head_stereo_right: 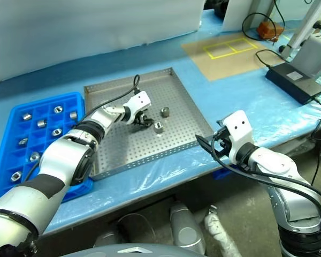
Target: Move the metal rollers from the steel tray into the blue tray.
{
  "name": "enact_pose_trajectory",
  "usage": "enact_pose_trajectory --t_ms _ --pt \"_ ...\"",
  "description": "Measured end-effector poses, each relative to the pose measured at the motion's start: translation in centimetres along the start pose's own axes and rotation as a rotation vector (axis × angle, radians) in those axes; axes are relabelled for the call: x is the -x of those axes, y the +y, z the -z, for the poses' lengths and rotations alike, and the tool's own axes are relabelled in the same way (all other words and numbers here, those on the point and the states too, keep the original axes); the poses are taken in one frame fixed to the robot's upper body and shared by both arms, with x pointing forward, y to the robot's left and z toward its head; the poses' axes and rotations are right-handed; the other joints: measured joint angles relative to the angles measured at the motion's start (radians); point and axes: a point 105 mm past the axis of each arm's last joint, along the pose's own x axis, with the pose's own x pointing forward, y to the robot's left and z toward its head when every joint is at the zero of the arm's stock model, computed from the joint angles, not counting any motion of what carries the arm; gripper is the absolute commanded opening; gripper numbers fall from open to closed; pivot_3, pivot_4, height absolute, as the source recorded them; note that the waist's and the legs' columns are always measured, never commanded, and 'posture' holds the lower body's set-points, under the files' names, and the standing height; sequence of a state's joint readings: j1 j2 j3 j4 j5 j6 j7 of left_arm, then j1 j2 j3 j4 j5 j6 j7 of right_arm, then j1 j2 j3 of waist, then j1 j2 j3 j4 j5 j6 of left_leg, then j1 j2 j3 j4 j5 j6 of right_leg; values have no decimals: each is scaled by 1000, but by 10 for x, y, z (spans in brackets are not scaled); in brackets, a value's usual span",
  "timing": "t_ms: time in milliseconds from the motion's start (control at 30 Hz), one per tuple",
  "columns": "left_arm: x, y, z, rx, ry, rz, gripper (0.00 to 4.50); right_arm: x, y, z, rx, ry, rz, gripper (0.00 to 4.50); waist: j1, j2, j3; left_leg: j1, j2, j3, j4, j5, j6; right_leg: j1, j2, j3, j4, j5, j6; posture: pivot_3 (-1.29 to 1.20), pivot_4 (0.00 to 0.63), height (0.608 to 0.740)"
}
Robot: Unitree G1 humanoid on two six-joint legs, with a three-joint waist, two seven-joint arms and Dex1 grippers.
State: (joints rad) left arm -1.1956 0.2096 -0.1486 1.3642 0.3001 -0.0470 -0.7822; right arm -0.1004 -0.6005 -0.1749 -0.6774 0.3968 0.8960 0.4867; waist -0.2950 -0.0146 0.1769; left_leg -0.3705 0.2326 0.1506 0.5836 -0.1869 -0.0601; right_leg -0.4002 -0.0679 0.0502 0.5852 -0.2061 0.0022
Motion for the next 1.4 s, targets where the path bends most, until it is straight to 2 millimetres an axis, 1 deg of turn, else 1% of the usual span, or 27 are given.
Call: enact_pose_trajectory --t_ms 100,200,333,533,600,700,767,800,867,900,1000,1067,1167,1200,1267,1333,1400 --pt "1 1 1 7 -1 3 2211 -4 3 -3 7 -7 -22 4500 -9 0 0 -1 -4 -1 -1 -1 1 0 -5 -2 0 0 0 -814 150 740" --pt "4 1 2 36 -9 21 1703 -9 8 -4 14 -13 -53 4500 -19 0 0 -4 -7 -1 -1 -2 3 -1 -8 -2 -3 0 0 -797 150 740" --pt "10 4 4 74 -26 43 1699 -14 8 -1 4 -5 -66 4500 -20 0 0 -6 -7 -2 -2 -3 6 -1 -8 -4 -7 0 0 -762 150 740" --pt "21 18 7 133 -58 -3 1699 -23 7 -7 15 -29 -97 4500 -13 1 0 -10 -7 -2 -3 -3 12 -3 -9 -6 -10 0 0 -699 150 740" --pt "27 27 -3 157 -107 -23 1699 -28 9 -8 20 -31 -117 4500 -4 1 2 -11 -7 -2 -3 -3 12 -4 -9 -6 -10 0 0 -686 150 740" --pt "47 48 -36 159 -228 -50 1699 -36 12 -12 34 -43 -155 4500 14 1 4 -11 -7 -2 -3 -3 12 -4 -9 -6 -10 0 0 -653 150 740" --pt "66 62 -59 127 -318 -65 1699 -40 14 -15 47 -54 -175 4500 23 1 4 -11 -7 -1 -4 -3 12 -4 -9 -6 -10 0 0 -624 150 740" --pt "73 66 -67 118 -352 -69 1699 -42 14 -16 48 -58 -181 4500 30 1 4 -10 -7 -1 -5 -3 12 -4 -9 -6 -10 0 0 -605 150 740" --pt "85 73 -74 139 -420 -71 1699 -48 16 -20 52 -72 -210 4500 40 2 5 -9 -7 -1 -5 -2 12 -4 -9 -6 -9 0 0 -582 150 740" --pt "88 75 -75 148 -435 -73 1699 -49 17 -21 56 -77 -217 4500 45 3 5 -9 -7 -1 -5 -2 12 -4 -9 -6 -8 0 0 -551 150 740" --pt "104 83 -74 183 -481 -75 1699 -57 20 -29 70 -98 -265 4500 65 2 6 -9 -7 -1 -5 -2 10 -6 -9 -5 -5 0 0 -481 150 740" --pt "120 91 -71 184 -499 -87 1699 -65 23 -39 80 -126 -302 4500 78 2 7 -8 -6 -1 -5 -1 9 -7 -9 -5 -2 0 0 -403 150 740" --pt "142 101 -64 150 -509 -119 1699 -77 29 -53 98 -167 -365 4500 113 3 8 -6 -5 -1 -6 1 6 -8 -8 -5 3 0 0 -313 150 740" --pt "148 102 -60 146 -505 -126 1699 -80 30 -54 103 -171 -384 4500 127 3 8 -6 -4 -1 -7 2 5 -8 -8 -6 4 0 0 -267 150 740" --pt "162 103 -45 143 -497 -138 1699 -89 38 -57 108 -183 -440 4500 160 3 8 -6 -1 -1 -8 3 3 -8 -7 -7 5 0 0 -198 150 740" --pt "171 100 -30 148 -477 -142 1699 -98 45 -57 113 -181 -485 4500 194 3 8 -6 3 -1 -9 5 -1 -10 -6 -9 6 0 0 -136 150 740" --pt "182 92 -14 166 -457 -140 1699 -105 53 -57 123 -183 -540 4500 236 3 8 -10 5 0 -9 7 -3 -15 -5 -12 11 0 -2 -80 150 740"
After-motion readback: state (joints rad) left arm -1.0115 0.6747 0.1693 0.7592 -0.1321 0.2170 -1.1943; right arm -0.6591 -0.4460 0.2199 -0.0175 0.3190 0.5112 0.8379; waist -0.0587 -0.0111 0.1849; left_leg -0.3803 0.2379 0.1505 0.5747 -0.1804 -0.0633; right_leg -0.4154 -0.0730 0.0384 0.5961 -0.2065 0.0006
